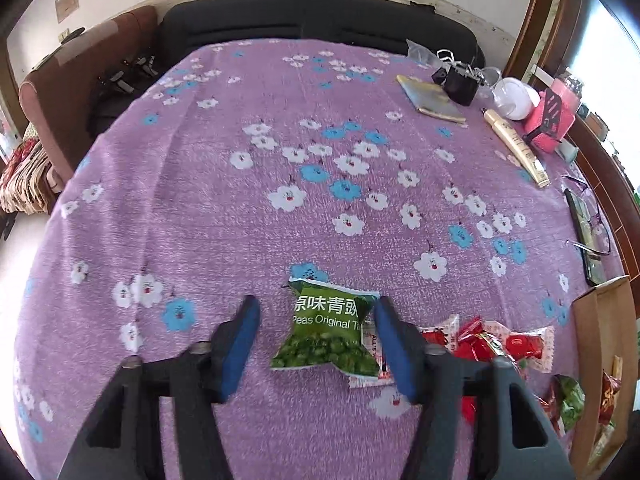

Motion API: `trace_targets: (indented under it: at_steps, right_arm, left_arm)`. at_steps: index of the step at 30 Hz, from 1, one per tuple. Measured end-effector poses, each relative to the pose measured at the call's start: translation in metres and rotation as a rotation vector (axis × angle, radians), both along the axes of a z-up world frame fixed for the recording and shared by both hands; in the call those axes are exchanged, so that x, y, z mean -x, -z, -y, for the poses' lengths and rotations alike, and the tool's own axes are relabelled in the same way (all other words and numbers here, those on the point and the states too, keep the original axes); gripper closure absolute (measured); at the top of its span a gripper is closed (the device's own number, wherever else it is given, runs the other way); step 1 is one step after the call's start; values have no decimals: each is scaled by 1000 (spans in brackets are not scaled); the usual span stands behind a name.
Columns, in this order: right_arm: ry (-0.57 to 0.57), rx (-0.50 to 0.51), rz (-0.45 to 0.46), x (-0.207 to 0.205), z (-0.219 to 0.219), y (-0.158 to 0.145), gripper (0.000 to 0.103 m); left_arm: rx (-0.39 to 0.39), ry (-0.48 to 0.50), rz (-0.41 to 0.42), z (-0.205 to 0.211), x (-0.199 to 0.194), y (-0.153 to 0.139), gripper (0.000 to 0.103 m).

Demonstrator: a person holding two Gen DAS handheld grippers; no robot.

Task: Organize snacks
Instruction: 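Grasp the green 'Peas Original' packet with the left gripper, then grasp the red snack bag with the right gripper while left holds peas packet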

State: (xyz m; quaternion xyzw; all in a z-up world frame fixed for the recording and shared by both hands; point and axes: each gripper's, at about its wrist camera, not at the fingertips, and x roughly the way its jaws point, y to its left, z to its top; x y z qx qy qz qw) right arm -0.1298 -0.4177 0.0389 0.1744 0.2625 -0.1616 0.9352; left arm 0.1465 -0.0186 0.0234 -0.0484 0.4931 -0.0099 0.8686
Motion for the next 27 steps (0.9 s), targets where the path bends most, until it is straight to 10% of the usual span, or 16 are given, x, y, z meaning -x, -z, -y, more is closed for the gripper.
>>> trace_targets:
  at_steps: [7, 15, 27]
  right_arm:
    - [-26, 51, -35, -2, -16, -15, 52]
    - [-539, -182, -156, -66, -105, -58, 52]
    - [-480, -85, -436, -194, -167, 15, 52]
  left_arm:
    - [-13, 13, 29, -2, 6, 7, 68]
    - [20, 4, 75, -16, 13, -5, 70]
    - [79, 14, 119, -25, 21, -21, 70]
